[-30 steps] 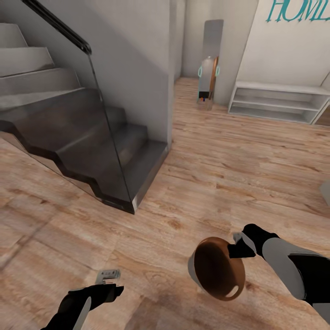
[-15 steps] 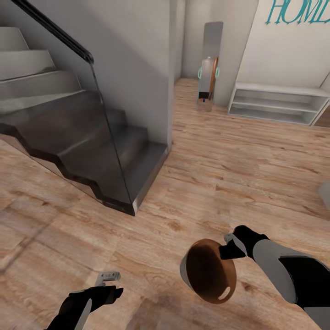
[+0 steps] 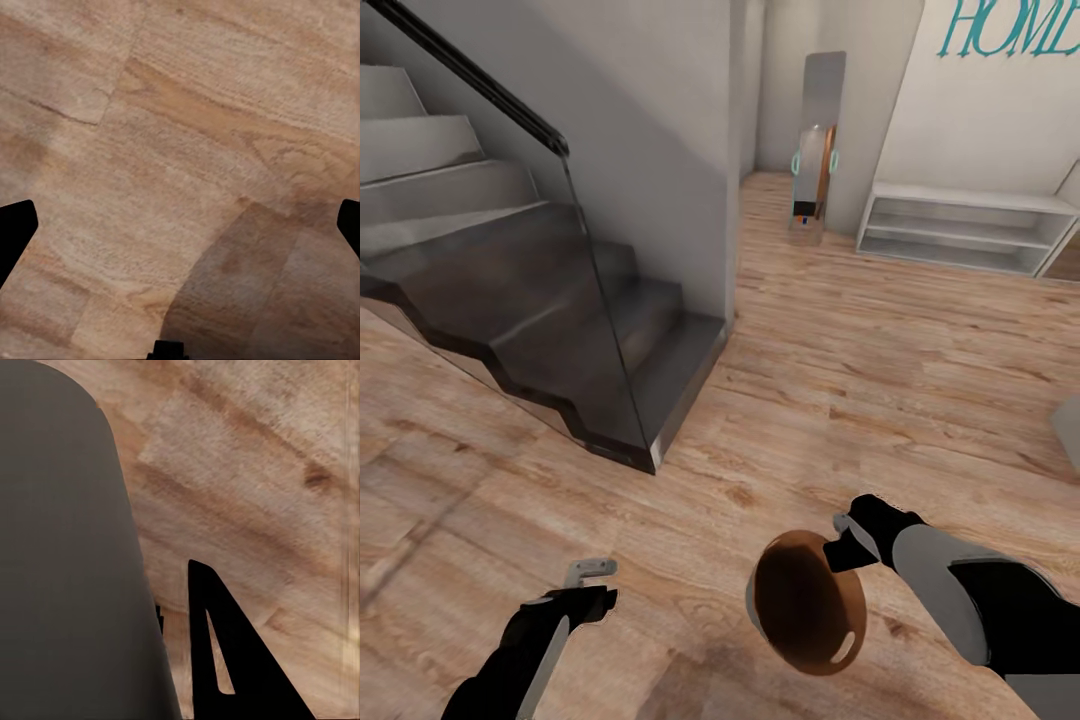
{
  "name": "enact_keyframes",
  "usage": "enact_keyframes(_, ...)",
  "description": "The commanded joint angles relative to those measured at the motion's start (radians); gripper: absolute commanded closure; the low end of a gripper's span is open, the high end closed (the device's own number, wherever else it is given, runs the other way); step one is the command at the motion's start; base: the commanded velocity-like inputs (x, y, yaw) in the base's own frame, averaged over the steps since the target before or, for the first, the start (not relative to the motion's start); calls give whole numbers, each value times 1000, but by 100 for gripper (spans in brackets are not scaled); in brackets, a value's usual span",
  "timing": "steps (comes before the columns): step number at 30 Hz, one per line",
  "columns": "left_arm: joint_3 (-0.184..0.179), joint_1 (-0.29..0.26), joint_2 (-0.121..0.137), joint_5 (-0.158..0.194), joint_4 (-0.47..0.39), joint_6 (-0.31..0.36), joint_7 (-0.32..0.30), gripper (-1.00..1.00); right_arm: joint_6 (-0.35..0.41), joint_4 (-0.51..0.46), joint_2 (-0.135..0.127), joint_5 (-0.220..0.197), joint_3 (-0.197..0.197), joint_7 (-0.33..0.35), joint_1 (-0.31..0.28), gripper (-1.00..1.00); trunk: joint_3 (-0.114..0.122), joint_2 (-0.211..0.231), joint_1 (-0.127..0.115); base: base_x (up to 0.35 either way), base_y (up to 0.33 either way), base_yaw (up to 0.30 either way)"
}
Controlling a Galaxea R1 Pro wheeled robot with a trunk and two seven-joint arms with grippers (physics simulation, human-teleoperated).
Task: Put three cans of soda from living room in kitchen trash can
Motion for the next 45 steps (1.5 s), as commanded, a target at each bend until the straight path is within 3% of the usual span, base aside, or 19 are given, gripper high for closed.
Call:
enact_keyframes(1, 0, 0, 0, 0, 0, 0, 1, -100, 0, 0, 1, -5, -6, -1, 0, 100, 3, 7, -4, 0, 0, 0)
enact_keyframes(5, 2, -1, 2, 3, 1, -20, 8, -100, -2, -2, 23, 11, -5, -56, 14, 100, 16, 35, -19, 0, 0, 0)
enact_keyframes(14, 3, 0, 3, 1, -4, -38, 15, -100, -4, 0, 57, 13, -7, -84, 31, 100, 44, 98, -54, 0, 0, 0)
enact_keyframes(24, 3, 0, 3, 2, 2, -66, 16, -100, -6, -8, 64, 13, -8, -81, 40, 100, 75, 168, -92, 0, 0, 0)
enact_keyframes(33, 3, 0, 3, -1, 9, -75, 16, -100, -13, -11, 39, 16, -11, -70, 53, 100, 104, 231, -127, 0, 0, 0)
enact_keyframes(36, 3, 0, 3, -3, 9, -76, 16, -100, -82, -9, 33, 22, -9, -69, 94, 100, 113, 252, -138, 0, 0, 0)
enact_keyframes(40, 3, 0, 2, -5, 12, -92, 16, -100, -137, -11, -8, 21, -9, -66, 148, 100, 125, 280, -153, 0, 0, 0)
enact_keyframes(45, 3, -1, 2, -5, 25, -105, 17, -100, -148, -14, -46, 23, -9, -19, 161, 100, 141, 315, -173, 0, 0, 0)
